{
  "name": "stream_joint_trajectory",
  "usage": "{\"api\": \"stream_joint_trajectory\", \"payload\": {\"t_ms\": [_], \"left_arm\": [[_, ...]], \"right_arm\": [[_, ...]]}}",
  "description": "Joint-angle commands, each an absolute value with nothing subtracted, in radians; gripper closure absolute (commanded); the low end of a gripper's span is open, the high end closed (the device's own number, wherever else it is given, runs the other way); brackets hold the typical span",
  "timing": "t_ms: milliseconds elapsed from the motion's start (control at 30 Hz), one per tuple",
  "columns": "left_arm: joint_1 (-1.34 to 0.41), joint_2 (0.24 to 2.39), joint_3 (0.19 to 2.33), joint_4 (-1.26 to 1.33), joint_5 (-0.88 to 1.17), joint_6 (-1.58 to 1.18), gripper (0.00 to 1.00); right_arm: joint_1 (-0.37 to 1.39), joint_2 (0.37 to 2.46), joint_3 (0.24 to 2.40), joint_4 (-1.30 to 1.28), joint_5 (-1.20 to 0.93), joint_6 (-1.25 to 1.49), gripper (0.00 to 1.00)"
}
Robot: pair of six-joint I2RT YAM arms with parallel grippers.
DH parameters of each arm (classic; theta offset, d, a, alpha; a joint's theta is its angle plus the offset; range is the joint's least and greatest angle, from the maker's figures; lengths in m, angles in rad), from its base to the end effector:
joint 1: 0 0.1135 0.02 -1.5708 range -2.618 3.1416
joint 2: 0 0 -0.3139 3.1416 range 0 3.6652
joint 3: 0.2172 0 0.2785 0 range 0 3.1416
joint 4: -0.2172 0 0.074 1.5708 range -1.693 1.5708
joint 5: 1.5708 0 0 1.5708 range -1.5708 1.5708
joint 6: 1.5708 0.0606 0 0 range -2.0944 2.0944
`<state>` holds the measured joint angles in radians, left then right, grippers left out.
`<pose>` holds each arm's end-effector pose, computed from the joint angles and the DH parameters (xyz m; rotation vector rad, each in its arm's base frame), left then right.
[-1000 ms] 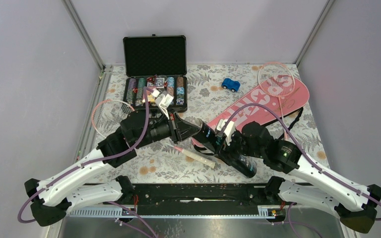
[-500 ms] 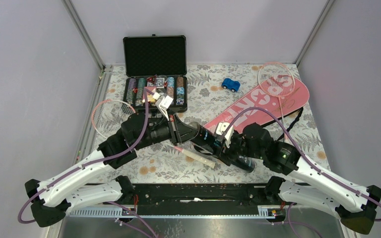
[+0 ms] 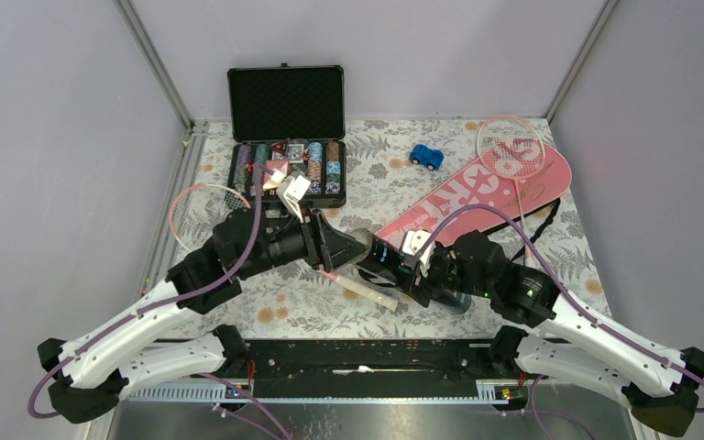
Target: Pack up the badminton gear
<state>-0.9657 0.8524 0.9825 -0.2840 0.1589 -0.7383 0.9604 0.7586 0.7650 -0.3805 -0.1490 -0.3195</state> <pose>0.1102 -0.1761 0.4241 0.3501 1.9040 -1.3467 0.1006 0.1595 0.3422 -1.2637 1.5287 0.5657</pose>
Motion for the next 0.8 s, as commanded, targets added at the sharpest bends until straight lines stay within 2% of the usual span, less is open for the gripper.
{"api": "stream_joint_trajectory", "payload": {"t_ms": [0, 333, 467, 633, 767], "left_arm": [[-0.980, 0.787, 1.005, -0.260, 0.164, -0.742, 0.40], [-0.980, 0.682, 0.978, -0.298, 0.037, -0.748, 0.34], [-0.979, 0.660, 0.974, -0.414, -0.168, -0.737, 0.30], [-0.977, 0.708, 0.970, -0.529, -0.323, -0.727, 0.30], [-0.976, 0.822, 0.991, -0.543, -0.392, -0.709, 0.31]], "right_arm": [[0.962, 0.724, 0.770, -0.279, -0.147, -0.294, 0.55], [0.962, 0.719, 0.835, -0.381, -0.045, -0.201, 0.55], [0.962, 0.697, 0.878, -0.432, 0.052, -0.135, 0.54], [0.962, 0.661, 0.956, -0.541, 0.254, -0.042, 0.52], [0.962, 0.626, 1.012, -0.622, 0.295, -0.019, 0.52]]}}
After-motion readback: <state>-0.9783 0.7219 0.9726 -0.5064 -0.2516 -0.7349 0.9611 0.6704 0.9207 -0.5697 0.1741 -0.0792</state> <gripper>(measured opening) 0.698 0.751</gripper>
